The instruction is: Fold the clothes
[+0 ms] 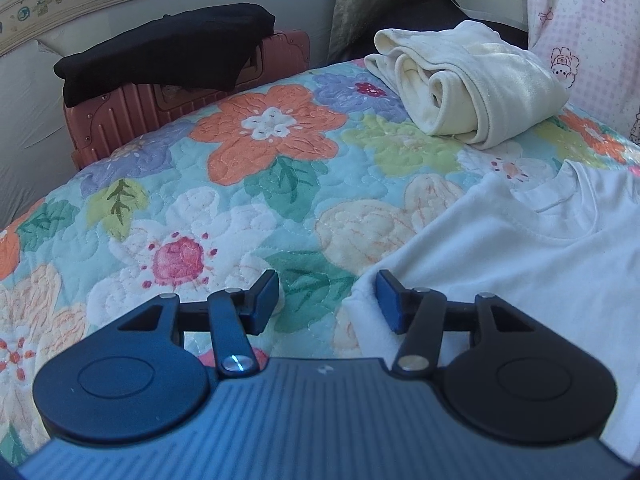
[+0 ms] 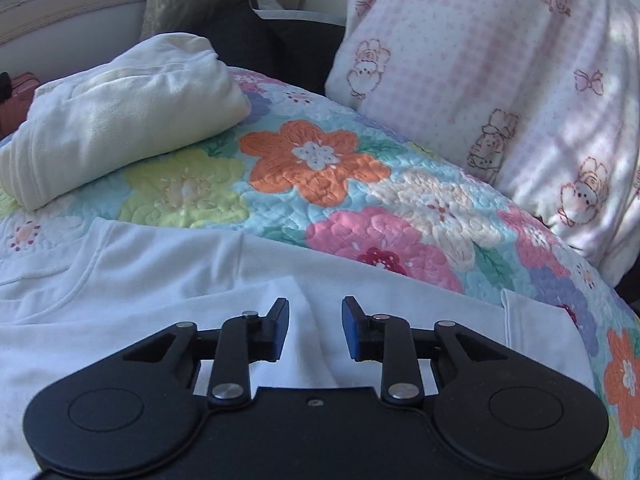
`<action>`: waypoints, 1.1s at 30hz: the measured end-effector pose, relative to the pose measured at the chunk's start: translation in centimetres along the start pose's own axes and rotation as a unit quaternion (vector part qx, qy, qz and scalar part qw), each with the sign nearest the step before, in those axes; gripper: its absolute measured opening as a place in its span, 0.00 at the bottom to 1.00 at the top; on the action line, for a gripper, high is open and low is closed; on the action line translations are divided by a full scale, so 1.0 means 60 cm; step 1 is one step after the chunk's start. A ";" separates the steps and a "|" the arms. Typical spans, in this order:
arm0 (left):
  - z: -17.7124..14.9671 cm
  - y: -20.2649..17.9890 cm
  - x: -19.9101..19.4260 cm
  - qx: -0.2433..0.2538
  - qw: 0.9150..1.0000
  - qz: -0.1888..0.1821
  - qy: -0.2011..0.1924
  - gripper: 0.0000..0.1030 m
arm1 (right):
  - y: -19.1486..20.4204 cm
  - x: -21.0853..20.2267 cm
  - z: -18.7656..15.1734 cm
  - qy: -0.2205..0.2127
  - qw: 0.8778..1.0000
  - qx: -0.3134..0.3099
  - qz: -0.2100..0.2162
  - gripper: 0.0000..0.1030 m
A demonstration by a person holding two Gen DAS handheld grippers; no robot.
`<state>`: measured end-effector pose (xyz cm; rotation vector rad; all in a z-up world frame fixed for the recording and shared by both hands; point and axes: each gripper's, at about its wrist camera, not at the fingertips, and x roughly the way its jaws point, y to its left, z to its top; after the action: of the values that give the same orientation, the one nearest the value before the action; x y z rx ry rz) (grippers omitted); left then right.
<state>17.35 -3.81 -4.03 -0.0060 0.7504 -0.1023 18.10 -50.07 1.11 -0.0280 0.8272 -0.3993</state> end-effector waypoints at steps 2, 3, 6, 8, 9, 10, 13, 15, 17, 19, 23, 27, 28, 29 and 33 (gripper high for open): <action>0.000 -0.003 -0.024 -0.006 1.000 -0.008 -0.014 0.49 | -0.017 -0.011 -0.015 -0.001 0.999 0.047 0.002 0.51; -0.001 -0.006 -0.038 -0.006 1.000 -0.015 -0.022 0.49 | -0.025 -0.018 -0.024 0.000 0.997 0.070 0.014 0.51; -0.003 -0.024 -0.087 0.006 0.998 -0.058 -0.036 0.51 | -0.045 -0.039 -0.055 0.012 0.991 0.121 0.059 0.52; -0.005 -0.044 -0.111 0.023 0.994 -0.102 -0.024 0.52 | -0.051 -0.050 -0.082 0.023 0.987 0.139 0.082 0.52; -0.008 -0.056 -0.124 0.037 0.990 -0.132 -0.014 0.52 | -0.054 -0.054 -0.094 0.028 0.984 0.147 0.091 0.52; -0.013 -0.069 -0.136 0.052 0.986 -0.156 -0.006 0.55 | -0.058 -0.057 -0.105 0.033 0.982 0.156 0.101 0.52; -0.041 -0.116 -0.168 0.113 0.977 -0.179 0.008 0.67 | -0.072 -0.065 -0.137 0.047 0.969 0.197 0.140 0.52; -0.071 -0.144 -0.179 0.164 0.971 -0.172 0.019 0.71 | -0.080 -0.068 -0.154 0.053 0.959 0.223 0.168 0.52; -0.106 -0.169 -0.184 0.218 0.961 -0.166 0.037 0.71 | -0.084 -0.071 -0.162 0.054 0.954 0.236 0.175 0.52; -0.131 -0.184 -0.178 0.250 0.956 -0.146 0.056 0.71 | -0.086 -0.071 -0.165 0.054 0.953 0.242 0.172 0.52; -0.124 -0.163 -0.165 0.200 0.975 -0.082 0.054 0.62 | -0.093 -0.067 -0.166 0.055 0.953 0.248 0.167 0.53; -0.134 -0.135 -0.176 0.160 0.984 -0.062 0.051 0.41 | -0.099 -0.058 -0.173 0.063 0.953 0.245 0.168 0.53; -0.141 -0.132 -0.179 0.163 0.984 -0.058 0.053 0.41 | -0.100 -0.056 -0.176 0.064 0.954 0.241 0.167 0.53; -0.148 -0.128 -0.181 0.165 0.983 -0.054 0.055 0.42 | -0.101 -0.054 -0.180 0.066 0.955 0.236 0.166 0.53; -0.155 -0.128 -0.176 0.178 0.981 -0.045 0.064 0.51 | -0.110 -0.053 -0.195 0.067 0.954 0.237 0.171 0.53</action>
<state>2.66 -10.16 -3.35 0.3111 0.8525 -0.3248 5.56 -53.53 -3.43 0.5875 0.8328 -0.2636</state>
